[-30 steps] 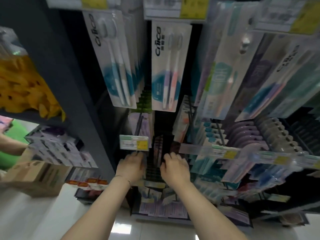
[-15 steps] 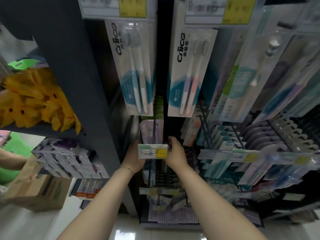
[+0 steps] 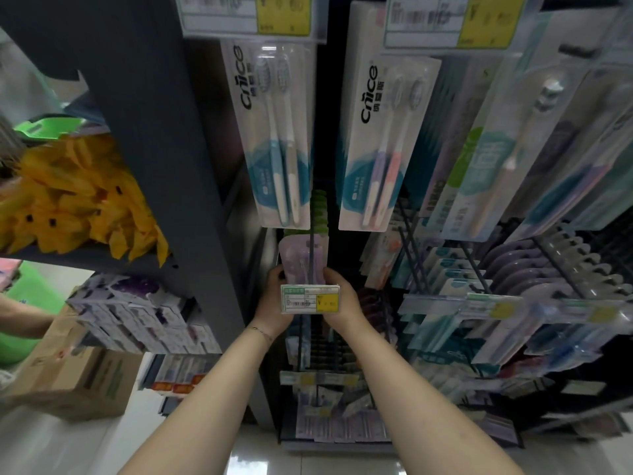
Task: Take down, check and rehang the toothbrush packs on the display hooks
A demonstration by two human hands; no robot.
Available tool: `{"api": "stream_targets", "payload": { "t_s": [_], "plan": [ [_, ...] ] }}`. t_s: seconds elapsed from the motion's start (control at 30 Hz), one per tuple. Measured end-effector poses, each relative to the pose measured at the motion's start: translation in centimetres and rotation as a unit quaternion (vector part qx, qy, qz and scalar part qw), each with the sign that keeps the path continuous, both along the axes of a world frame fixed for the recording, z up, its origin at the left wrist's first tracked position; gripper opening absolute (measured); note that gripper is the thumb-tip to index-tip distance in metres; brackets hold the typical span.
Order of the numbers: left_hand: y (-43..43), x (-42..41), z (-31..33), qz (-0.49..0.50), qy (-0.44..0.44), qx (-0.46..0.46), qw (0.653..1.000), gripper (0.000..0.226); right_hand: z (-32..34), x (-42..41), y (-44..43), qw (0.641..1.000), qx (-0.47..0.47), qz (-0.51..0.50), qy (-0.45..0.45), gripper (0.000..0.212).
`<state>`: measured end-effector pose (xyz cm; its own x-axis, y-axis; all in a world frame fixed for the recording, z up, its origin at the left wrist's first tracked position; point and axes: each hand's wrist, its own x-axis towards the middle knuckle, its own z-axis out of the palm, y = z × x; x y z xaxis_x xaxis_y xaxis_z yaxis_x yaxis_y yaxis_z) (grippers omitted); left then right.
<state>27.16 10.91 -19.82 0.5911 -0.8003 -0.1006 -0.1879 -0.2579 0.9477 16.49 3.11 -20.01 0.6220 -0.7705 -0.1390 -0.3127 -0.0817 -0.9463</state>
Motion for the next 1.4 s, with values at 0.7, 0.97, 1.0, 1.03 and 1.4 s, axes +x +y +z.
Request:
{"api": "stream_targets", "payload": {
  "t_s": [0.7, 0.97, 1.0, 1.03, 1.4],
  "plan": [
    [3.5, -2.1, -3.0, 0.086, 0.021, 0.015, 0.996, 0.011, -2.7, -2.1, 2.2, 0.996, -0.059, -0.063, -0.001, 0.021],
    [4.6, -4.3, -4.2, 0.061, 0.031, 0.014, 0.998, 0.005, -3.6, -4.8, 2.8, 0.996, -0.055, -0.063, 0.04, 0.011],
    [4.7, -4.7, -4.3, 0.059, 0.029, 0.022, 0.998, 0.004, -3.6, -5.3, 2.9, 0.995, -0.053, -0.066, 0.044, 0.012],
    [4.7, -5.1, -4.4, 0.057, 0.025, 0.029, 0.998, 0.007, -3.6, -5.7, 3.0, 0.995, -0.053, -0.071, 0.045, 0.012],
    [2.3, -11.1, -3.9, -0.008, -0.039, 0.017, 0.999, 0.003, -2.8, -12.5, 2.1, 0.984, -0.056, -0.16, 0.048, 0.018]
  ]
}}
